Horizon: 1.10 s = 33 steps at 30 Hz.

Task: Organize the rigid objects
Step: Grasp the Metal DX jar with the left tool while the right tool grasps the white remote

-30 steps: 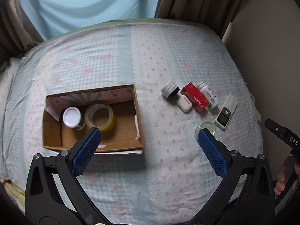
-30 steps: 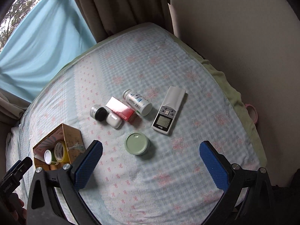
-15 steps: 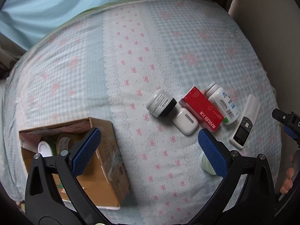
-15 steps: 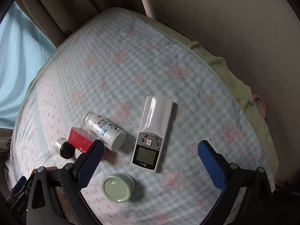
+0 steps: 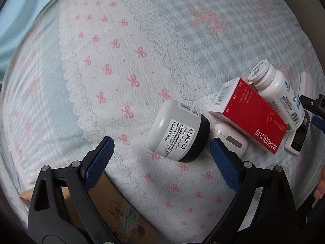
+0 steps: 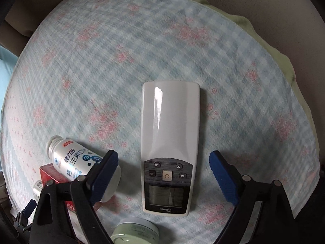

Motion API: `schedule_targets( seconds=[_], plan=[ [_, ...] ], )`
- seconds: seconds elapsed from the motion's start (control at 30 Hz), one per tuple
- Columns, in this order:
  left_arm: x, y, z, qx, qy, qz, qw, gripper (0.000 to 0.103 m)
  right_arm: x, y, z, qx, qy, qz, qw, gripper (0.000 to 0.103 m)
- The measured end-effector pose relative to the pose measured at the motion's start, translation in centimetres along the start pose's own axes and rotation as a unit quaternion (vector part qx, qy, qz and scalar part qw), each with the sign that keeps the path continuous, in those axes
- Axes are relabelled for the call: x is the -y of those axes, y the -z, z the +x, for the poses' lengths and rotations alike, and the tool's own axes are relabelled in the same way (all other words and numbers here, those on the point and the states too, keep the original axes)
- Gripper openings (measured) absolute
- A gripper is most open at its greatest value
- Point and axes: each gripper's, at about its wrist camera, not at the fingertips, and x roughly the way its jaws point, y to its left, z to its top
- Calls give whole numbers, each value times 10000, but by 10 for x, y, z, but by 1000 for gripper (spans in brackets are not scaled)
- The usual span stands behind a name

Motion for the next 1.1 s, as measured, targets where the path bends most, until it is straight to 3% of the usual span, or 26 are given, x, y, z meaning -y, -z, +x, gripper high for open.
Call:
schedule_targets(
  seconds=[0.23,0.4,0.5,1.1],
  plan=[
    [3,-9,16,-133,78,194,9997,80,5,-2,14,-192,275,58,9994,76],
    [8,-14,25,-268,373,295,9985,54,2,2,10,-170,361,-59,9992,57],
    [11,-14,24,-194,274,400,9986,54,3,4,8,-173,329,-114,9992,53],
    [2,-6,7,109,340,-51,9993,51,51,20,-11,-134,-42,35,9999,53]
  ],
)
